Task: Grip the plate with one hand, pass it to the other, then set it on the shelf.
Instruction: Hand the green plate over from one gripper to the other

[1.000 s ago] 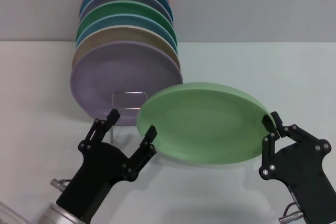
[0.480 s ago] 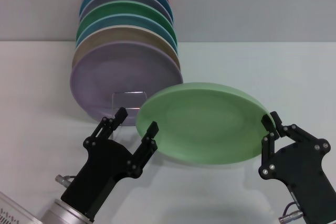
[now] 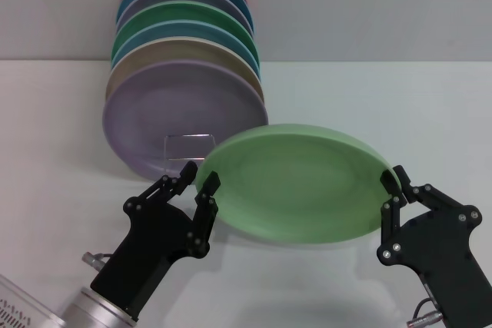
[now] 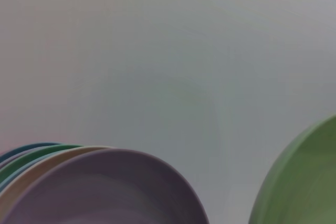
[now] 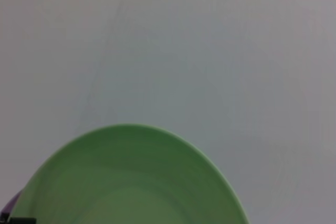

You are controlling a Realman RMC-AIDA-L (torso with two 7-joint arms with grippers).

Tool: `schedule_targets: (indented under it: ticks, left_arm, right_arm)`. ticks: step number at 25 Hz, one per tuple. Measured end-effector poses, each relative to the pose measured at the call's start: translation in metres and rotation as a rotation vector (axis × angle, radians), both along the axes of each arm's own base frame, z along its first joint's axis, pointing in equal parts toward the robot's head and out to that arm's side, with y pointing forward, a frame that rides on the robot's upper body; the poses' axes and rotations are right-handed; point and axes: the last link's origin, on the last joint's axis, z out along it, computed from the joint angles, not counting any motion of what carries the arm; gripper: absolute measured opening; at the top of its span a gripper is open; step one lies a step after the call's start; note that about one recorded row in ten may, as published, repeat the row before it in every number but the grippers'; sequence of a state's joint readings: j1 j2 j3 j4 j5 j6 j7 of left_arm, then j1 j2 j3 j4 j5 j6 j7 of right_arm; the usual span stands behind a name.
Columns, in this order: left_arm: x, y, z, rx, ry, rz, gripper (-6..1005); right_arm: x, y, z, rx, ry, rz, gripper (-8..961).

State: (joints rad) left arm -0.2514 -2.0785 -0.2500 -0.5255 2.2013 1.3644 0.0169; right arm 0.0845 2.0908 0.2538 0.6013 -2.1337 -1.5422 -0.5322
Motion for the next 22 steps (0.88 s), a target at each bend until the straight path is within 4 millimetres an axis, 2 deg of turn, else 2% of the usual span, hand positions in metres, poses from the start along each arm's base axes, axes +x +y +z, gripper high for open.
schedule_targets:
  ticks: [7, 12, 17, 19, 22]
  left_arm:
    - [-0.0003, 0.0002, -0.0014, -0.007, 0.004, 0.005, 282]
    - [-0.0001, 0.0006, -0.0014, -0.008, 0.005, 0.004, 285]
    - [0.0005, 0.0022, -0.0013, -0.007, 0.008, -0.002, 221]
    - [0.0009, 0.0028, -0.0012, -0.007, 0.008, -0.004, 145]
    - [0.0011, 0.0038, -0.002, -0.011, 0.013, -0.004, 131]
  right_arm:
    - [-0.0004, -0.0005, -0.0008, -0.004, 0.0, 0.001, 25]
    - [-0.0007, -0.0007, -0.0011, -0.004, 0.002, -0.001, 24]
    - [-0.0007, -0.0004, -0.0015, -0.008, 0.001, -0.001, 25]
    - [-0.0006, -0.0004, -0.0015, -0.008, 0.001, -0.001, 25]
    - [-0.0005, -0.0005, -0.0014, -0.009, -0.001, 0.001, 25]
